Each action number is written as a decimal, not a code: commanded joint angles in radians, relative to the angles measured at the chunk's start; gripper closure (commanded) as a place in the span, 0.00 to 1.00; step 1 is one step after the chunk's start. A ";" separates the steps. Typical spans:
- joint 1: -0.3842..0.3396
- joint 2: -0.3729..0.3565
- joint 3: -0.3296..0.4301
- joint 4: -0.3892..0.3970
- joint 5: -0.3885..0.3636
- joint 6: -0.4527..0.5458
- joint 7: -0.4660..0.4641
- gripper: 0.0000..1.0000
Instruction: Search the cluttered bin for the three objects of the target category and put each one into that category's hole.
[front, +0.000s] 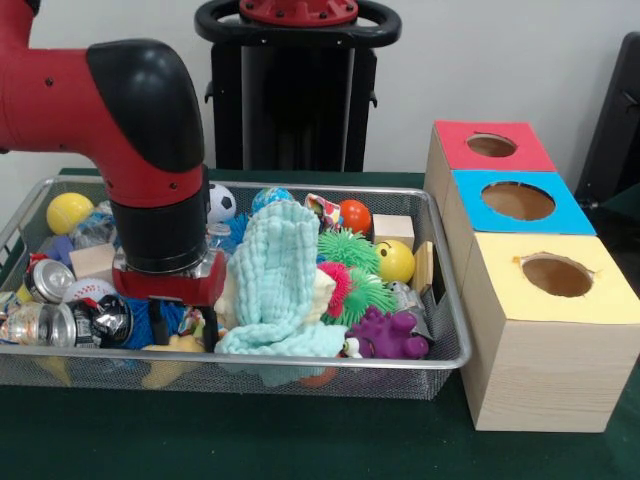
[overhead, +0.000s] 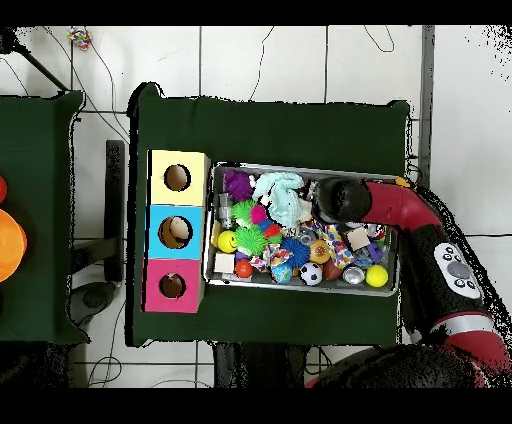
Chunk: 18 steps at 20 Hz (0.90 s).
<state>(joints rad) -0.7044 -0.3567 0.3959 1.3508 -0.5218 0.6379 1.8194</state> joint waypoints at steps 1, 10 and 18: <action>0.001 0.054 0.075 0.000 -0.082 -0.049 -0.197 0.00; -0.003 0.068 0.097 -0.039 -0.108 -0.067 -0.187 0.00; 0.033 0.085 0.052 -0.074 -0.163 -0.186 -0.069 0.00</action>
<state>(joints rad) -0.6992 -0.3512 0.4111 1.3405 -0.6106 0.5914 1.8194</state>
